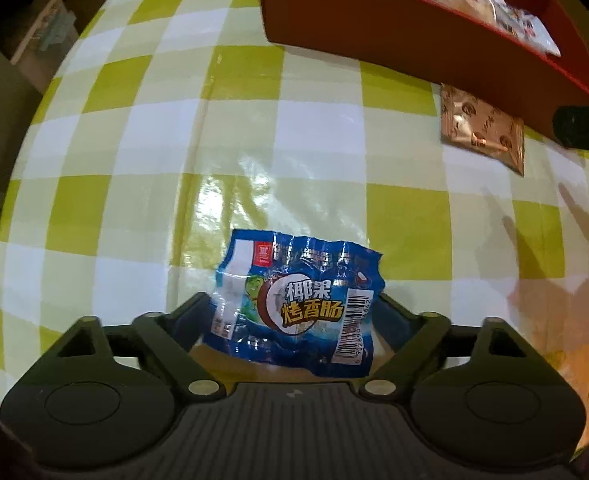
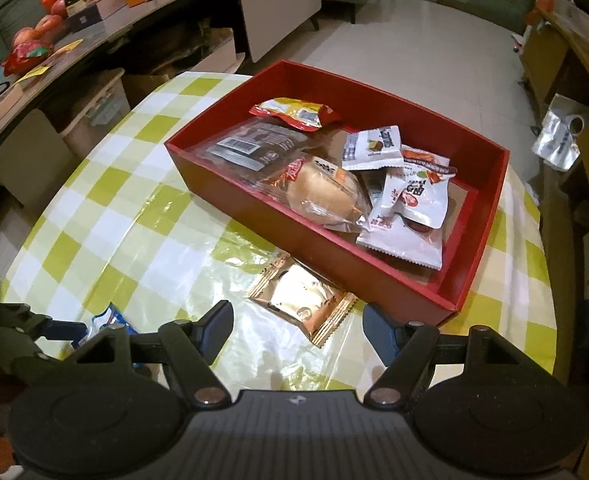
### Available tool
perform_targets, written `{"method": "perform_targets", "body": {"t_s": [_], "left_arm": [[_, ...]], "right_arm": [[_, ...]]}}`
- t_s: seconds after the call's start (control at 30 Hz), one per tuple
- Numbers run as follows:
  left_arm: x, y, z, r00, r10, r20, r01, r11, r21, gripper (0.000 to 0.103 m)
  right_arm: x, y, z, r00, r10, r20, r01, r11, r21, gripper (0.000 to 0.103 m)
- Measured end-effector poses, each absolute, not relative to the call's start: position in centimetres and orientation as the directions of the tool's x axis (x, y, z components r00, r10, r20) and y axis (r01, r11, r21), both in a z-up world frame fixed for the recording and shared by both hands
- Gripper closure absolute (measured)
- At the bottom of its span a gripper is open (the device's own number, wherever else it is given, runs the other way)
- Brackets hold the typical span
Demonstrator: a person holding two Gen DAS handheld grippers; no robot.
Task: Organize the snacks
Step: 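Move left tool to blue coconut sausage packet while right tool approaches gold foil packet, then close left gripper on blue packet while right gripper closes on gold foil packet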
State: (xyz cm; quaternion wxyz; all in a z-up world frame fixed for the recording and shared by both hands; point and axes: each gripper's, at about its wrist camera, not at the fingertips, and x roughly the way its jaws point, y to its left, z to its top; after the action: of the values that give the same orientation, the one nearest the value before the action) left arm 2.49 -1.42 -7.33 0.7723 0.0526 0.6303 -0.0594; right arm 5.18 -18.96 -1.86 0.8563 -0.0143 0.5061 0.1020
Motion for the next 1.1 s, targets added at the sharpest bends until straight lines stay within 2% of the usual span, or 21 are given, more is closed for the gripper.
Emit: {"method": "perform_targets", "body": {"t_s": [0.2, 0.37, 0.6, 0.67, 0.73, 0.83, 1.0, 1.1], "left_arm": [[2.8, -0.1, -5.4, 0.217, -0.081, -0.973, 0.118, 0.991, -0.057, 0.020], [2.9, -0.4, -5.9, 0.210, -0.094, -0.973, 0.124, 0.990, -0.069, 0.021], [3.7, -1.3, -7.2, 0.201, -0.091, -0.975, 0.140, 0.988, -0.064, 0.010], [3.7, -1.5, -7.3, 0.189, -0.111, -0.976, 0.147, 0.986, -0.084, 0.009], [3.7, -1.5, -7.5, 0.170, -0.124, -0.978, 0.147, 0.984, -0.100, 0.007], [3.8, -1.5, -7.9, 0.158, -0.126, -0.979, 0.154, 0.983, -0.101, 0.006], [4.6, -1.1, -8.3, 0.140, -0.133, -0.981, 0.149, 0.982, -0.112, 0.006], [5.1, -0.5, -8.2, 0.135, -0.133, -0.982, 0.129, 0.985, -0.116, 0.005]], "right_arm": [[6.2, -19.4, -4.1, 0.412, 0.141, -0.900, -0.134, 0.987, 0.093, 0.022], [7.9, -20.3, -5.6, 0.391, 0.150, -0.908, -0.028, 0.988, 0.151, 0.022], [10.4, -20.1, -7.7, 0.371, 0.179, -0.911, 0.065, 0.974, 0.218, 0.022], [11.1, -19.5, -8.5, 0.369, 0.158, -0.916, 0.057, 0.980, 0.192, 0.022], [11.4, -18.7, -8.9, 0.362, 0.168, -0.917, 0.022, 0.982, 0.189, 0.005], [11.2, -17.1, -9.0, 0.343, 0.157, -0.926, -0.062, 0.988, 0.145, 0.005], [8.5, -16.5, -8.4, 0.243, 0.260, -0.935, -0.114, 0.964, 0.238, 0.006], [6.7, -16.8, -7.2, 0.251, 0.296, -0.922, -0.146, 0.953, 0.267, 0.007]]}}
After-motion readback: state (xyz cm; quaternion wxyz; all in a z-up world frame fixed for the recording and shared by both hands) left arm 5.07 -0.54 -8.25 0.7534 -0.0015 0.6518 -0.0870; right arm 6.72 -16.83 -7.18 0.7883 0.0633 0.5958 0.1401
